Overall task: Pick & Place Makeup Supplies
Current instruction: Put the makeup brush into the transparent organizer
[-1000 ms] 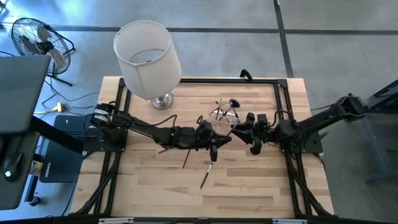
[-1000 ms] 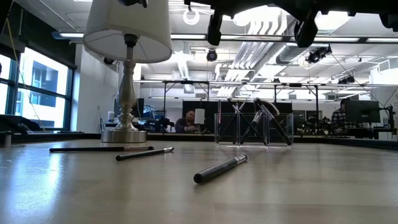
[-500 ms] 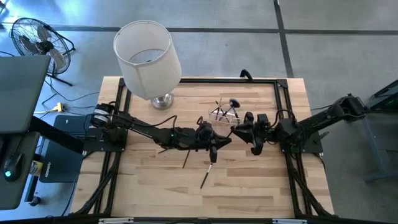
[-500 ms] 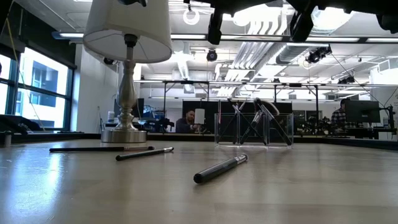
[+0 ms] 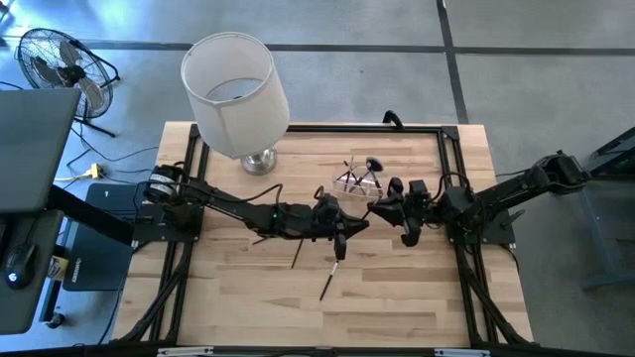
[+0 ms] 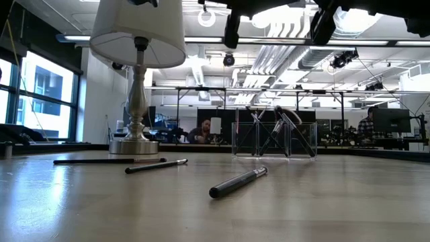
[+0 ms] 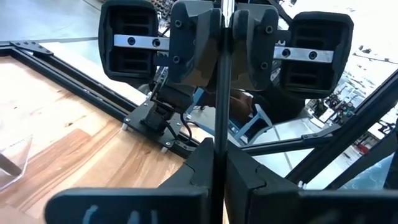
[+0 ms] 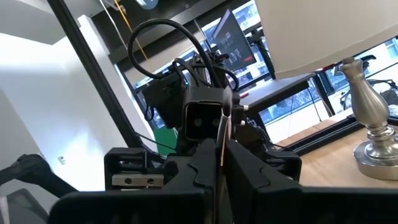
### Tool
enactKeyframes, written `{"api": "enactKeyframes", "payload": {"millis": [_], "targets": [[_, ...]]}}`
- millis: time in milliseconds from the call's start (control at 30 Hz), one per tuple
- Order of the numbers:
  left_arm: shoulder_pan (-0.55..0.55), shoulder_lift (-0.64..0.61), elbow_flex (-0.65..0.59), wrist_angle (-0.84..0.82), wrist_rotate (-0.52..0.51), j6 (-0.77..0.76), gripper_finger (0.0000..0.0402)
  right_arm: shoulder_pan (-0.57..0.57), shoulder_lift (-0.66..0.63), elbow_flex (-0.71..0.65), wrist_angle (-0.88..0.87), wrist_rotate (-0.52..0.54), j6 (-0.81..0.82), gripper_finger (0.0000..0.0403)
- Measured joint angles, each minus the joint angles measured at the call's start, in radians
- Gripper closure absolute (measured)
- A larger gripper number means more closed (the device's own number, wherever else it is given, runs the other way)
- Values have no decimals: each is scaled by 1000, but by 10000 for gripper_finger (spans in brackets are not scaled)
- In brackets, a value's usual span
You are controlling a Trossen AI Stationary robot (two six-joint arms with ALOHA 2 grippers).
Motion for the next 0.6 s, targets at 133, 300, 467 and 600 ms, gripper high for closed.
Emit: {"api": "enactKeyframes", "payload": {"millis": [133, 300, 467, 600], "targets": [[0, 0, 0, -31, -4, 0, 357, 0, 1, -1, -13, 0, -4, 391], [0, 0, 0, -54, -31, 4, 318, 0, 1, -1, -41, 0, 4, 389], [13, -12, -1, -122, -33, 90, 294, 0, 1, -1, -93, 6, 4, 392], [16, -115, 2, -265, -53, 140, 288, 1, -3, -1, -122, 20, 7, 387]]}}
